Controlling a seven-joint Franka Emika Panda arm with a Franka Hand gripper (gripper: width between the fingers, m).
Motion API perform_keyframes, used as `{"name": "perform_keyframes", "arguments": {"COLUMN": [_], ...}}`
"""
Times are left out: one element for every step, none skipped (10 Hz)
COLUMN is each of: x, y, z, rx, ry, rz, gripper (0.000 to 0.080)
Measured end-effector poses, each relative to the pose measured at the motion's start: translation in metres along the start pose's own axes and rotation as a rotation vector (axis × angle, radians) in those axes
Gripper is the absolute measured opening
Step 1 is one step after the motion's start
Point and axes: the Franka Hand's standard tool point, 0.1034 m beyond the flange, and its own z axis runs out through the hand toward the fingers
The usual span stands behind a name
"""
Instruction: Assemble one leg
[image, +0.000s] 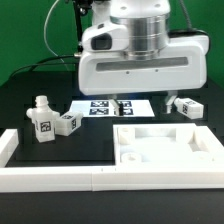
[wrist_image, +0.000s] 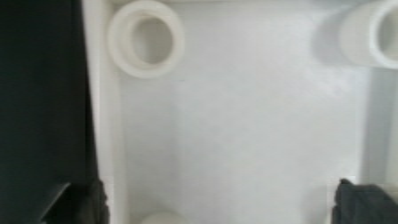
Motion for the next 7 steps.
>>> {"name": "perform_keyframes", "arguments": {"x": [0.0, -0.001, -0.007, -0.019, -0.034, -0.044, -0.05], "y": [0.0, -0.004, -0.025, -0.05, -0.069, -0.084, -0.097], "z": [0.0, 0.0, 0.001, 0.001, 0.001, 0.002, 0.004], "rx": [0.0, -0.006, -0.036, -0.042, -0.044, -0.06, -0.078], "ry": [0.0, 0.001, 0.001, -0.006, -0.016, -0.009, 0.004], "rz": [0.0, 0.025, 0.028, 0.009, 0.023, 0.031, 0.001], "gripper": [0.0646, 0.0649, 0.0649, 0.0649, 0.0649, 0.0649, 0.0649]}}
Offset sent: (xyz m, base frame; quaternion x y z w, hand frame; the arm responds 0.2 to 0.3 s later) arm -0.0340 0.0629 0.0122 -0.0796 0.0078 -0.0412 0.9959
